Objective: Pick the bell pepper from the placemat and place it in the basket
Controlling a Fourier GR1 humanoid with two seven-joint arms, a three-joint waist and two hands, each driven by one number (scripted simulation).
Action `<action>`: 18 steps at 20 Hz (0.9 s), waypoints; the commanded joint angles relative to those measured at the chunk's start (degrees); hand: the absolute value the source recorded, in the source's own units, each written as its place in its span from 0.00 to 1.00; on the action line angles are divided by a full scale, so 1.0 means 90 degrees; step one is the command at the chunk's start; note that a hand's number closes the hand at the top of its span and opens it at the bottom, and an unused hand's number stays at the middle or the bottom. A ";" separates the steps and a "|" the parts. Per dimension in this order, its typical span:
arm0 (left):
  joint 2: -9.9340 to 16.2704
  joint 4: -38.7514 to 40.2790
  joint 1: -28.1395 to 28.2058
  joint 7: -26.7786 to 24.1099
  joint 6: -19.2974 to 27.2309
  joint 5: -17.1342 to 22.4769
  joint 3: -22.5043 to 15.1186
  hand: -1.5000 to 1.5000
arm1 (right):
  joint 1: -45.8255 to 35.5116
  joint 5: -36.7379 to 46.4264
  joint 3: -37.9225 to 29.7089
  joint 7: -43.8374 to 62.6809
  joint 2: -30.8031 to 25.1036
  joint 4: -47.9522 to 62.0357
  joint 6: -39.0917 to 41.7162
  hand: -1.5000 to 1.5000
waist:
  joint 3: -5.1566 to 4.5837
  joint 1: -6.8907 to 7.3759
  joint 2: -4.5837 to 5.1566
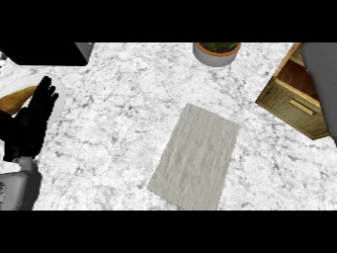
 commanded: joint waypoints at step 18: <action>-0.0119 -0.0250 0.0128 0.0098 -0.0033 -0.0071 -0.0198 0.50 | -0.0090 0.2139 0.1554 -0.2217 -0.1565 0.1578 -0.0001 1.00 | 0.0002 0.0119 0.0028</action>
